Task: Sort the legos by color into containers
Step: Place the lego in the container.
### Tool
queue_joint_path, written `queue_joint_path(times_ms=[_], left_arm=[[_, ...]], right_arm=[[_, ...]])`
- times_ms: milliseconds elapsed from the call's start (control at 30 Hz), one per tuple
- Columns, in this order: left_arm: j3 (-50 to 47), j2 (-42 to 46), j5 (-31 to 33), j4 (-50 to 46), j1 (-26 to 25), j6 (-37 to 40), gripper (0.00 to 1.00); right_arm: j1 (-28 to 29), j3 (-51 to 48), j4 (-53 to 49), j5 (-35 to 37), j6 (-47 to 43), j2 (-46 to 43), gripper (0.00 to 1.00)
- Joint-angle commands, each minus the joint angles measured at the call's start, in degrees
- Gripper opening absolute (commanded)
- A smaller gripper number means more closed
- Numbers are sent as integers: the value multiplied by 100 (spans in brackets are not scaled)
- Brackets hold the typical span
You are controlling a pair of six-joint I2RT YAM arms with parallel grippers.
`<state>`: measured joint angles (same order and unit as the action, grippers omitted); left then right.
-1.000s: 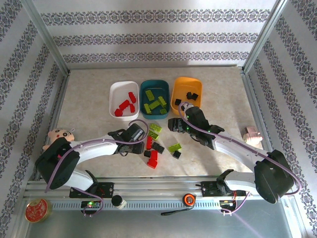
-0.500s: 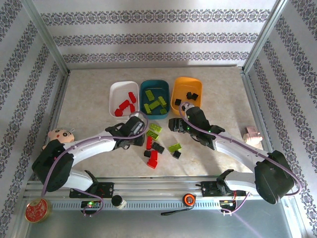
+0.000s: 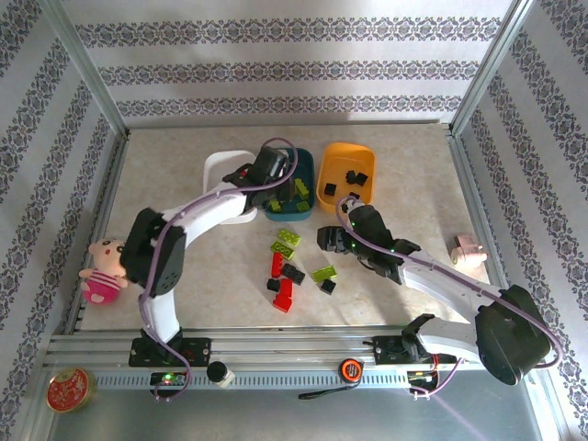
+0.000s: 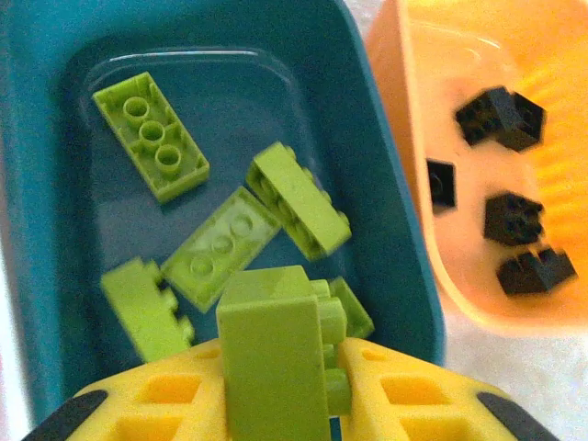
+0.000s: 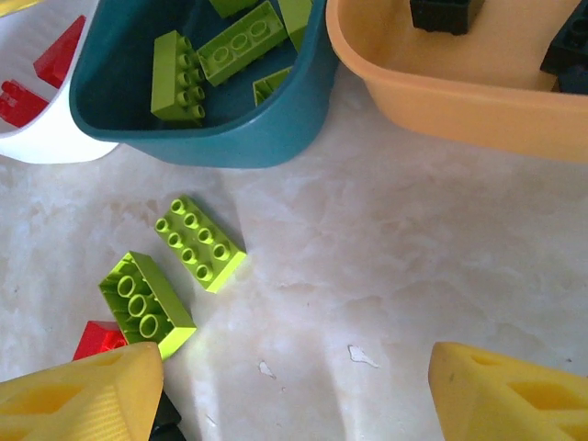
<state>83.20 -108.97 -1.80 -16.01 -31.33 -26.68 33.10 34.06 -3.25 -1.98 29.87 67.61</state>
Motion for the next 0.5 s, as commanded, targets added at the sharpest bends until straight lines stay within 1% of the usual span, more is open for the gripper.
queue_joint_path(times_ms=[0, 100, 167, 233, 333, 467], left_arm=[[783, -603, -188, -146, 55, 155, 36], [1223, -914, -318, -192, 89, 35, 47], [1282, -854, -485, -85, 92, -80, 52], [1131, -601, -667, 168, 77, -209, 58], [723, 1, -760, 489, 38, -268, 71], [-273, 1045, -917, 931, 19, -432, 82]], right_arm=[[-43, -147, -68, 8, 38, -132, 77], [-41, -258, -78, -126, 26, -169, 77], [-25, -340, -79, -246, 6, -192, 77], [0, -390, -118, -338, -23, -188, 77], [71, -452, -179, -412, -38, -178, 77], [224, -429, -262, -475, -119, -65, 77]])
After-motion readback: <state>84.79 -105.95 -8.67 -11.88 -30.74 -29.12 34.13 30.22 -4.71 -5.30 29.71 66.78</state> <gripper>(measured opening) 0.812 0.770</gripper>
